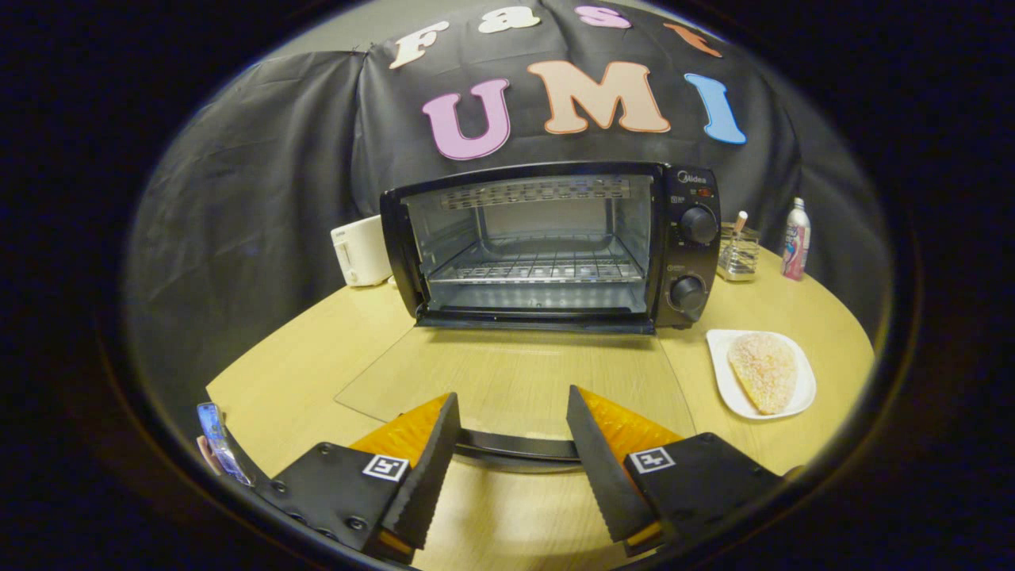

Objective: Open the toaster oven, put the food inside, and close the toaster oven door.

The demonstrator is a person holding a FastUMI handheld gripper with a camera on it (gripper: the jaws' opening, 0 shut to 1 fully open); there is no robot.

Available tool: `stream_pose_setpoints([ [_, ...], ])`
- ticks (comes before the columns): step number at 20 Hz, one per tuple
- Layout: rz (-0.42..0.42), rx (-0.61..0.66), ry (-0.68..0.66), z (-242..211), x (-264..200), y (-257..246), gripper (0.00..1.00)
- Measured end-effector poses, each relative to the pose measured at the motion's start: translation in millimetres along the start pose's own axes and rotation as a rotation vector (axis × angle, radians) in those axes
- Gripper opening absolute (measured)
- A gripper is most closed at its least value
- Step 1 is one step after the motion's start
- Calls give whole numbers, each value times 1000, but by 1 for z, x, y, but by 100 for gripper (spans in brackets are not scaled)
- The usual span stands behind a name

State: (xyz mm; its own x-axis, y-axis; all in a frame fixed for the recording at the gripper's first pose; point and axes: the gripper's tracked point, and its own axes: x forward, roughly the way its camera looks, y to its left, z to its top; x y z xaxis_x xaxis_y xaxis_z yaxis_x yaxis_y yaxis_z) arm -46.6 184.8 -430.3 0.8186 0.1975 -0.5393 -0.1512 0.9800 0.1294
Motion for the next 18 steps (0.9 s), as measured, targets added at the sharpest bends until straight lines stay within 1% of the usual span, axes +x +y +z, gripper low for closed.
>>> stream_pose_setpoints([
  [3,19,38,-15,16,-9,-4,85],
  [6,-7,70,-69,41,-23,-25,85],
  [7,-30,75,-82,48,-29,-36,85],
  [9,-104,80,-98,57,-39,-69,85],
  [12,-206,97,-100,59,-53,-116,85],
  [15,-260,116,-72,52,-55,-148,85],
  [18,-303,123,-22,34,-53,-177,85],
])
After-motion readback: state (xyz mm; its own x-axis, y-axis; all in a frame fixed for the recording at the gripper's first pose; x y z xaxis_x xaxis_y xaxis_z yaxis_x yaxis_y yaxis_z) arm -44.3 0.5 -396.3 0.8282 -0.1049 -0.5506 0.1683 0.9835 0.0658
